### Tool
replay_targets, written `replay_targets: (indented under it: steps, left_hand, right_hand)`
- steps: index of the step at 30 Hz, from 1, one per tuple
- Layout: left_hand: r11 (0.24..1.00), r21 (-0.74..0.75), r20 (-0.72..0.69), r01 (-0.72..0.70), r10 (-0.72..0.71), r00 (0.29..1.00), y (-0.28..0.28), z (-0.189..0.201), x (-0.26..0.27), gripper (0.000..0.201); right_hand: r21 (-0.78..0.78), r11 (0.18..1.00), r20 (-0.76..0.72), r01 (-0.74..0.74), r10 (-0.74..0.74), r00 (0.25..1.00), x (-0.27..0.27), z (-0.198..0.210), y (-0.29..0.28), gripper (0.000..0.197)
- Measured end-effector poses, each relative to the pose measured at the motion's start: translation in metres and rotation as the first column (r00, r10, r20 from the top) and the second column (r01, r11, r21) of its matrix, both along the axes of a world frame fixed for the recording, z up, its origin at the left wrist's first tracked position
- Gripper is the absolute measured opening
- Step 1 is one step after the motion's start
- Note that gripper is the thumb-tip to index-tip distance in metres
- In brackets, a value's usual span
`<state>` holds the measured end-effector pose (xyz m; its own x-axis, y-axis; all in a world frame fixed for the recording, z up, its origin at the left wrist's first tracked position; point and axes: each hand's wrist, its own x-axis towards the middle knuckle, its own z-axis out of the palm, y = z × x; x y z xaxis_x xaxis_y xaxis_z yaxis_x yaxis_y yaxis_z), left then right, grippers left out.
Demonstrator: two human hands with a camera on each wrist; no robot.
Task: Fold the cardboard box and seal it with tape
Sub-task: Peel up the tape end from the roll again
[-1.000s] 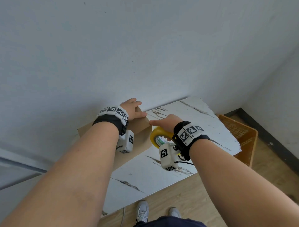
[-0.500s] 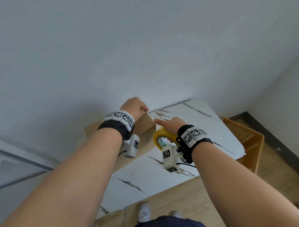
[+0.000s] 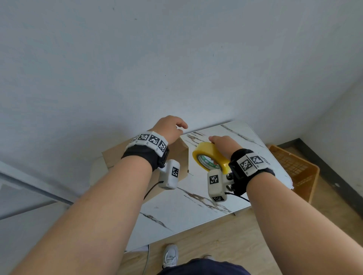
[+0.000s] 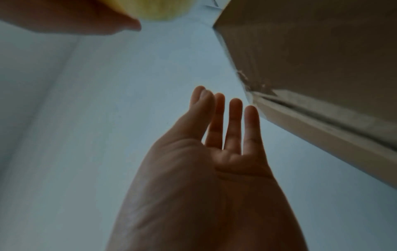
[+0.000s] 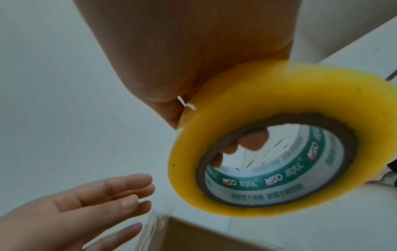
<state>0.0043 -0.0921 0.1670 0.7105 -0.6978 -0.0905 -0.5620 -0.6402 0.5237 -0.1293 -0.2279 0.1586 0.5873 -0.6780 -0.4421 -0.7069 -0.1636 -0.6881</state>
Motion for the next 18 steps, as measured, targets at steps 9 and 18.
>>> replay_targets:
  steps: [9, 18]
  left_hand:
    - [0.996, 0.084, -0.027, -0.012, 0.014, 1.0, -0.002, 0.001, -0.033, 0.042]
    - [0.998, 0.028, 0.029, 0.057, -0.057, 0.998, -0.023, 0.007, -0.069, 0.046]
  right_hand:
    - [0.166, 0.986, 0.033, -0.029, 0.023, 0.999, -0.027, 0.004, -0.013, 0.042]
    - [0.398, 0.91, 0.356, -0.116, -0.037, 0.934, -0.043, -0.004, -0.038, 0.013]
